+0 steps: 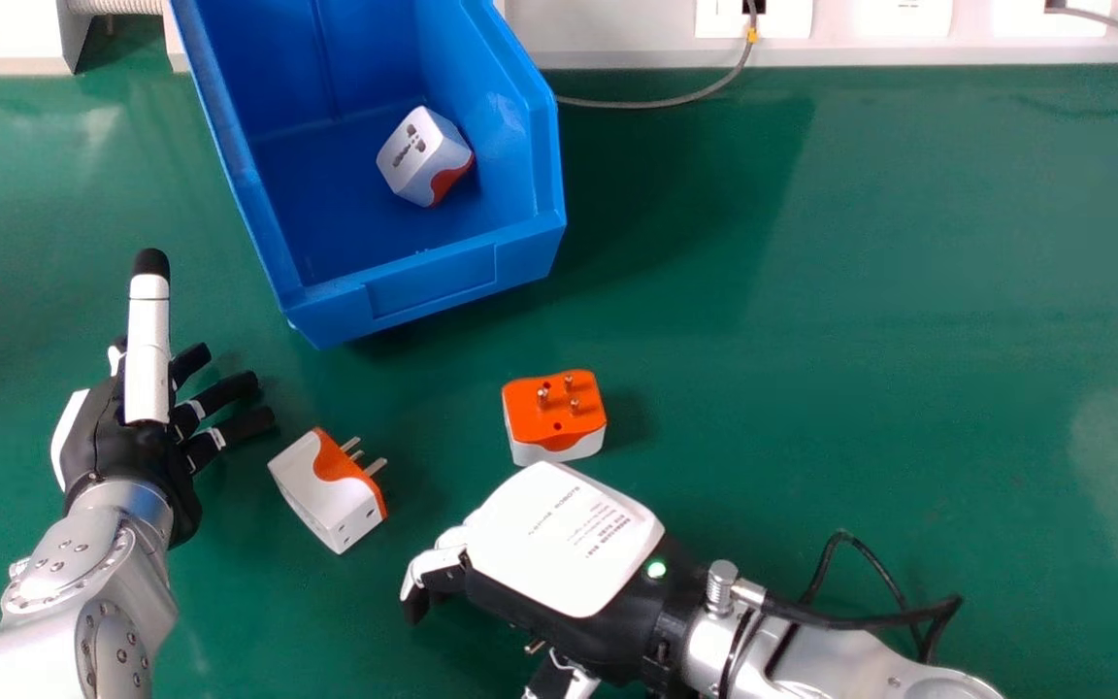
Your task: Pick all objects and put in blue box
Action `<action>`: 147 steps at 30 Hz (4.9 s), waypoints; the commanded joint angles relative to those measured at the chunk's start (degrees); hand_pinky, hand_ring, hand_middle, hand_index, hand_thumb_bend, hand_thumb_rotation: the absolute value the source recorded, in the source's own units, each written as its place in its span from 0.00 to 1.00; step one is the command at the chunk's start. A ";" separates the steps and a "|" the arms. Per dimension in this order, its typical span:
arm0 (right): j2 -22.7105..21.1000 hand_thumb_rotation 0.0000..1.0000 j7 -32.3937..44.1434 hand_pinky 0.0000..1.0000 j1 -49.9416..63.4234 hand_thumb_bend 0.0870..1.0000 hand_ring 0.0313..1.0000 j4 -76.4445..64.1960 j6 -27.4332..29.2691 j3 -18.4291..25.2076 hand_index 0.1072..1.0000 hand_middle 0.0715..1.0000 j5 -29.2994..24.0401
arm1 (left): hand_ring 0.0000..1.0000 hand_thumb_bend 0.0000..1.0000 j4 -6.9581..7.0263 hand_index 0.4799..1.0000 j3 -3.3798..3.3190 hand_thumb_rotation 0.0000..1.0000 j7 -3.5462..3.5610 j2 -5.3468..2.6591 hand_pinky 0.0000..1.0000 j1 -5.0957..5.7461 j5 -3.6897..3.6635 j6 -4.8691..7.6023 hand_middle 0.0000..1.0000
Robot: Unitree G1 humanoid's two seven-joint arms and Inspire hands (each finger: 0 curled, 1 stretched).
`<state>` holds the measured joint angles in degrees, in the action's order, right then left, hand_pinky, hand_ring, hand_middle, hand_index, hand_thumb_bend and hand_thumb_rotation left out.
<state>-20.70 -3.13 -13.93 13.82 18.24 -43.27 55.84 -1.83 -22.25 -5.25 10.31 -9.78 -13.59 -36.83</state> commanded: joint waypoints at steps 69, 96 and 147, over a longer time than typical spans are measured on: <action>-0.66 0.00 -27.77 0.36 -5.33 0.45 0.48 16.54 23.76 6.78 0.45 0.49 -2.09 | 0.78 0.85 -1.65 1.00 -0.81 0.92 0.53 1.24 0.69 -0.67 -0.08 1.14 0.91; 4.01 0.00 -69.62 0.38 -14.44 0.45 0.48 33.03 29.72 1.91 0.44 0.52 9.09 | 0.79 0.85 -0.11 1.00 -0.94 0.92 0.36 1.17 0.69 -0.44 -0.81 0.00 0.92; 5.41 0.00 -89.37 0.39 -26.73 0.45 0.48 42.81 25.18 0.18 0.42 0.51 11.55 | 0.78 0.84 -7.89 1.00 0.77 0.92 -0.33 0.20 0.68 -3.18 0.27 5.83 0.92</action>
<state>-15.69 -87.58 -37.64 56.94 44.03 -44.28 68.40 -8.51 -21.96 -5.47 10.98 -12.81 -13.55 -30.55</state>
